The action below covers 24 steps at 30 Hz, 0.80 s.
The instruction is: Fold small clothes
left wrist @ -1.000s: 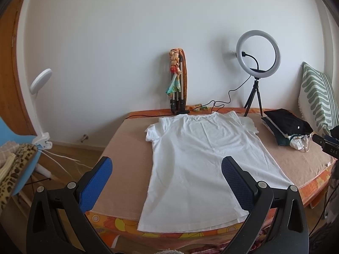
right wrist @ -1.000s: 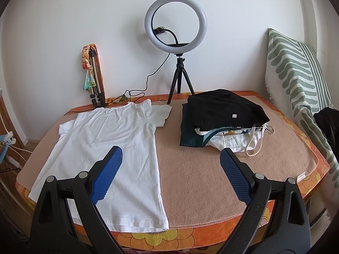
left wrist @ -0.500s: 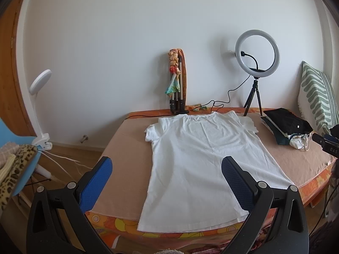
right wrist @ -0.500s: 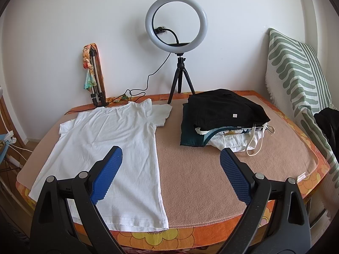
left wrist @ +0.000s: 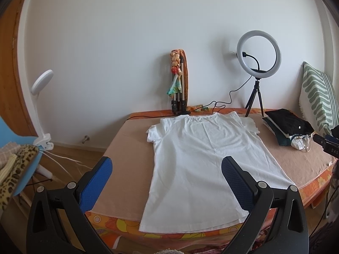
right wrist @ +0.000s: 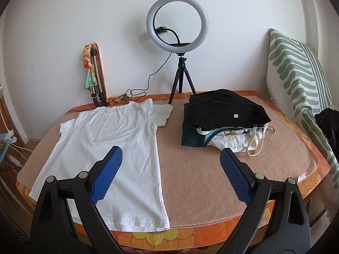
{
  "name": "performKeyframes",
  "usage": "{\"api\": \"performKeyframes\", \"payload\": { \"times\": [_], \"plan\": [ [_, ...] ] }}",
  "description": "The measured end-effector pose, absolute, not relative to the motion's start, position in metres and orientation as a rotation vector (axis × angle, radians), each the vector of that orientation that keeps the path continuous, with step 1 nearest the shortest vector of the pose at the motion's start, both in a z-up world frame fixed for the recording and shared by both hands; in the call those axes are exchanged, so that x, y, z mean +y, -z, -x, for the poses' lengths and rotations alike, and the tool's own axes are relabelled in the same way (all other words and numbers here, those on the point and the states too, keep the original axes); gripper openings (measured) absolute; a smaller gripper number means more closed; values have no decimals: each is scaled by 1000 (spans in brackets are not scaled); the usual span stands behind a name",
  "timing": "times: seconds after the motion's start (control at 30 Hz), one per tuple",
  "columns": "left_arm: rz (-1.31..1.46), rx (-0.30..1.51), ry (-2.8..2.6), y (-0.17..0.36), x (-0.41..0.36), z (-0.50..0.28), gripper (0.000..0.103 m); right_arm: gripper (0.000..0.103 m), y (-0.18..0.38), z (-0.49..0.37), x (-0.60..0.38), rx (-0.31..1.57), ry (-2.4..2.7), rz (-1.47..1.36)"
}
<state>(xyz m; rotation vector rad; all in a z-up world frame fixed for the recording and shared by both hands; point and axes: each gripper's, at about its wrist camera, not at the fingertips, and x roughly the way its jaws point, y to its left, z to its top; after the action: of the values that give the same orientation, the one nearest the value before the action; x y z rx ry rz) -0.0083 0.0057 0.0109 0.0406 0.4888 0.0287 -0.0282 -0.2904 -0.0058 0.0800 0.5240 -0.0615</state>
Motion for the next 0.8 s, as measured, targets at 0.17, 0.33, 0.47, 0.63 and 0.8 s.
{"api": "performKeyframes", "payload": {
  "times": [0.17,0.33,0.47,0.63,0.8],
  "plan": [
    [-38,494,-24,-11,7,7,102,95,6,28,-288,524,58,-82],
    [-36,513,-36,-4,12,1,102,95,2,21,-277,530,24,-79],
    [5,571,-29,11,26,-10,102,95,-12,11,-257,529,-48,-107],
    [52,620,-32,45,52,-17,89,95,-37,-23,-212,543,-181,-112],
    [197,796,4,90,81,-32,62,87,-50,-74,-149,590,-307,-70]
  ]
}}
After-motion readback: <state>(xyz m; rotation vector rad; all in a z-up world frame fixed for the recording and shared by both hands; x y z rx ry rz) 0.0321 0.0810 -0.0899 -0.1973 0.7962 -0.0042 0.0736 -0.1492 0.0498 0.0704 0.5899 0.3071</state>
